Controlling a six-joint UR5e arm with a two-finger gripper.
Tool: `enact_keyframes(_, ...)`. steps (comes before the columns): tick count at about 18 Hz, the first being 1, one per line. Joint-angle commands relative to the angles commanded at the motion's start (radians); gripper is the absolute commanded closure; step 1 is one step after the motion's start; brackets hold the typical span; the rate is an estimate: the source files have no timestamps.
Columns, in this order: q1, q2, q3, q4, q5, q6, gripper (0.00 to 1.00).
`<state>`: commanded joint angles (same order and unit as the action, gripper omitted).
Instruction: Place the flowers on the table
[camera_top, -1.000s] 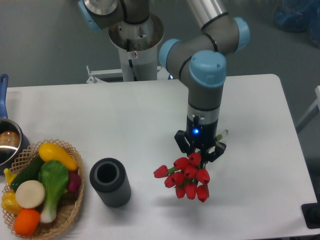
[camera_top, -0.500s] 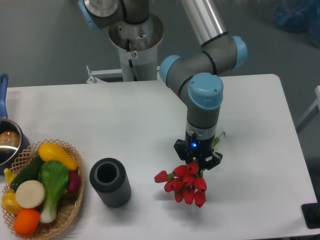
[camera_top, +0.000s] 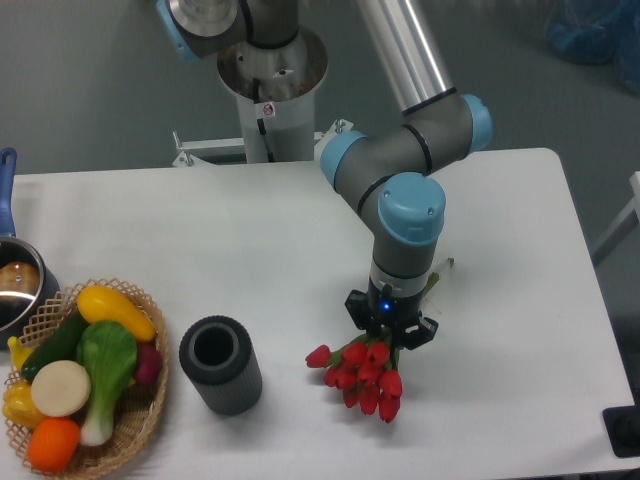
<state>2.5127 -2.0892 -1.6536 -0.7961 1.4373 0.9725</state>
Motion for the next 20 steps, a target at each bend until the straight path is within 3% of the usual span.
enact_keyframes(6,-0.002,-0.015,0.003,0.000,0.002,0.000,0.65)
enact_keyframes(8,-0.002,-0.017,0.011,0.002,0.002,0.000,0.57)
enact_keyframes(12,-0.002,-0.018,0.020,0.002,0.000,0.000,0.52)
enact_keyframes(13,-0.002,-0.018,0.023,0.005,0.000,0.000,0.43)
enact_keyframes(15,-0.002,-0.023,0.043,0.005,0.002,0.000,0.17)
enact_keyframes(16,0.000,-0.023,0.054,0.005,0.002,-0.003,0.15)
enact_keyframes(18,0.018,-0.017,0.067,0.006,0.000,-0.005,0.00)
enact_keyframes(20,0.053,-0.005,0.064,0.006,-0.002,-0.014,0.00)
